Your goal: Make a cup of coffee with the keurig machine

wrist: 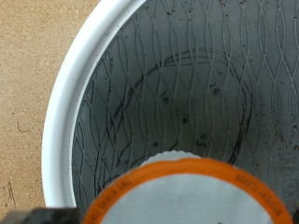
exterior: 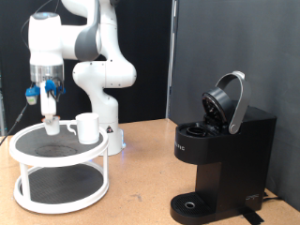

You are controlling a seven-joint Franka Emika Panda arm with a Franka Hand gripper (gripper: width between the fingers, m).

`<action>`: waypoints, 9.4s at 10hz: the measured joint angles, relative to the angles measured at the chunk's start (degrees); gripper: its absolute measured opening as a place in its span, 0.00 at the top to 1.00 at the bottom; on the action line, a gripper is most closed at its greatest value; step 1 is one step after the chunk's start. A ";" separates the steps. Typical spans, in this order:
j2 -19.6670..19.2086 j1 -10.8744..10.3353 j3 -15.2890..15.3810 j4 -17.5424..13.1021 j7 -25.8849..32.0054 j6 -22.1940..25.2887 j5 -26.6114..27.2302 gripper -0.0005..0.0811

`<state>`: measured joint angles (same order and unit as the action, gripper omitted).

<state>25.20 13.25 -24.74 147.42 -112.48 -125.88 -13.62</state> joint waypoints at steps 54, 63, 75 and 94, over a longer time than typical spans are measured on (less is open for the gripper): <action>-19.47 -20.24 20.42 -14.58 -8.21 -4.92 52.26 0.22; -14.44 -19.80 19.09 -14.09 -2.08 0.82 57.99 0.09; -9.96 -20.46 18.71 -23.22 -5.51 5.43 74.30 0.09; -18.66 -23.42 36.79 -32.42 -23.88 -2.33 58.13 0.43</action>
<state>6.54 -10.17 12.05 115.00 -136.36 -128.21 44.51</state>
